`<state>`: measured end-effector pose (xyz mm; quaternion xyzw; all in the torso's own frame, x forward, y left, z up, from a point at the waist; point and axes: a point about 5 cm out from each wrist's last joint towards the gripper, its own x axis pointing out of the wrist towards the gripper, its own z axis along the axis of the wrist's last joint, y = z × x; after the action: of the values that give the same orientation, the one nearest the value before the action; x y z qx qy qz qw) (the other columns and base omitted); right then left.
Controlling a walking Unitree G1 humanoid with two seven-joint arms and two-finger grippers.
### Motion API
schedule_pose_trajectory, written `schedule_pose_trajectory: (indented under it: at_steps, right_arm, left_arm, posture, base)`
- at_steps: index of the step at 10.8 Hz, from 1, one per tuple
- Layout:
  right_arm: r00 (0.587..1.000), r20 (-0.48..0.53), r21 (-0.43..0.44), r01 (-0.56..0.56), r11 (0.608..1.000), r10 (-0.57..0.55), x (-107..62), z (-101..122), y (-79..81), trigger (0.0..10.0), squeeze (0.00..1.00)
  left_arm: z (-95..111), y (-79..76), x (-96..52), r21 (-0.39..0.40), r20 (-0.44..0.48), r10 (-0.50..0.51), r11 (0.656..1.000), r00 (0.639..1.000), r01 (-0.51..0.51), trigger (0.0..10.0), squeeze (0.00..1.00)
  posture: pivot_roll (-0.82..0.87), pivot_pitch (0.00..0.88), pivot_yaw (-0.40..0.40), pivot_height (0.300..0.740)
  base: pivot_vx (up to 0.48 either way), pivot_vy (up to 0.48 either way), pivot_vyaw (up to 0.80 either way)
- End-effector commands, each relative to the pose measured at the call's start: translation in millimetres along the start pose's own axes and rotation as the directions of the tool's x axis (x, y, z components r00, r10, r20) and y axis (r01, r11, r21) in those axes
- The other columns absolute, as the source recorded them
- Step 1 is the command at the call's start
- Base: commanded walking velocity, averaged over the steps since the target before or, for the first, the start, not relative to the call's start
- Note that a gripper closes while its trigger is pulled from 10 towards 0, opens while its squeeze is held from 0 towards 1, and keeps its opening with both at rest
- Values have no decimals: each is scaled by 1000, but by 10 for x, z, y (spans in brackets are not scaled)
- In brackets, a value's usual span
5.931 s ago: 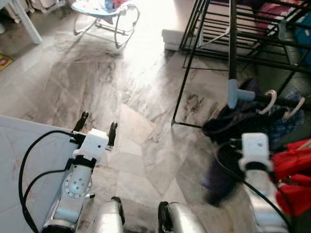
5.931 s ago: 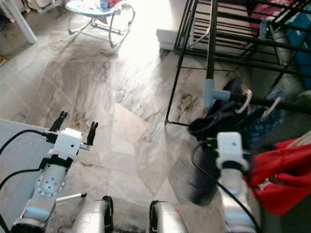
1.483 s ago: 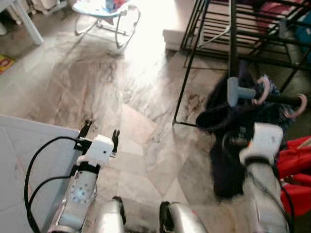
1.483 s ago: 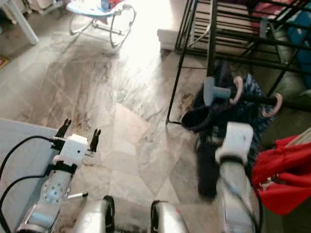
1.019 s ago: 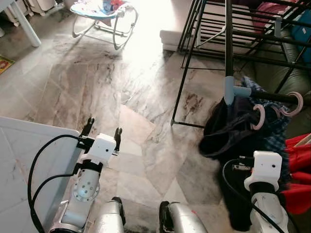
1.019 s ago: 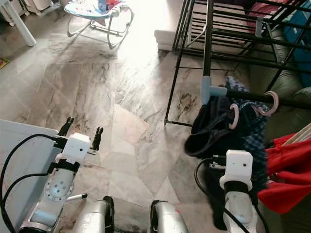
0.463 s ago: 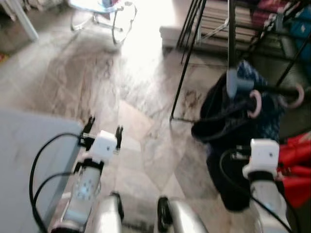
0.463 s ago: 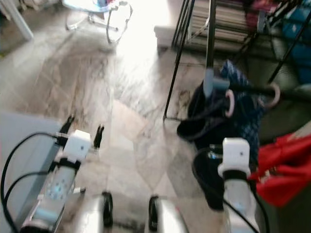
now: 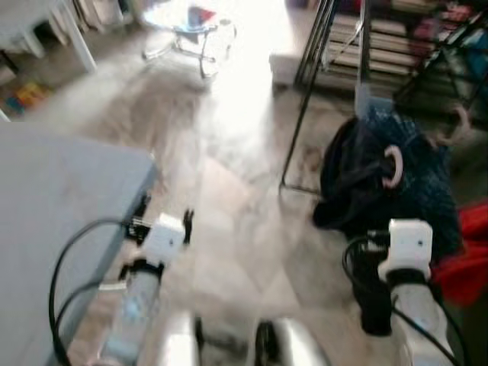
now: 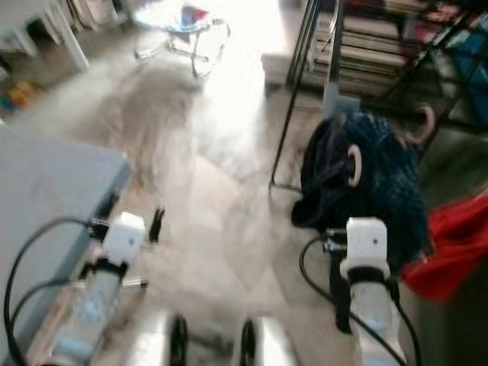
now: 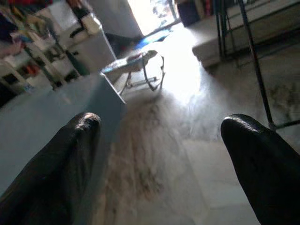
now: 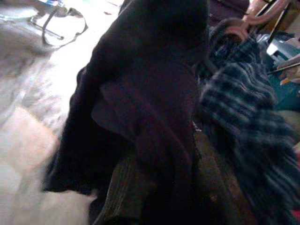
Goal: Hang hanger
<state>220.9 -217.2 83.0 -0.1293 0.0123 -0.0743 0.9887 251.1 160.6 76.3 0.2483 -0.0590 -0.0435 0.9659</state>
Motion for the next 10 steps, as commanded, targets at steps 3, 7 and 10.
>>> schedule_pose_trajectory:
  at_steps: [3,7,10]
  right_arm:
    - [998,48,19,-46,999,45,137,100,43,0,0]
    - [997,54,37,-56,998,54,293,111,60,0,0]
    - [998,42,59,-47,997,44,226,59,139,0,0]
  left_arm:
    - [-32,186,42,26,-9,40,999,999,-39,10000,0]
    - [-48,314,118,49,-5,60,997,998,-60,10000,0]
    - [-32,242,128,23,-7,31,999,1000,-30,10000,0]
  posture:
    - [31,172,-78,740]
    - [46,153,-66,740]
    - [44,148,-53,740]
  base:
    - [-266,0,0]
    - [-272,0,0]
    - [0,-180,0]
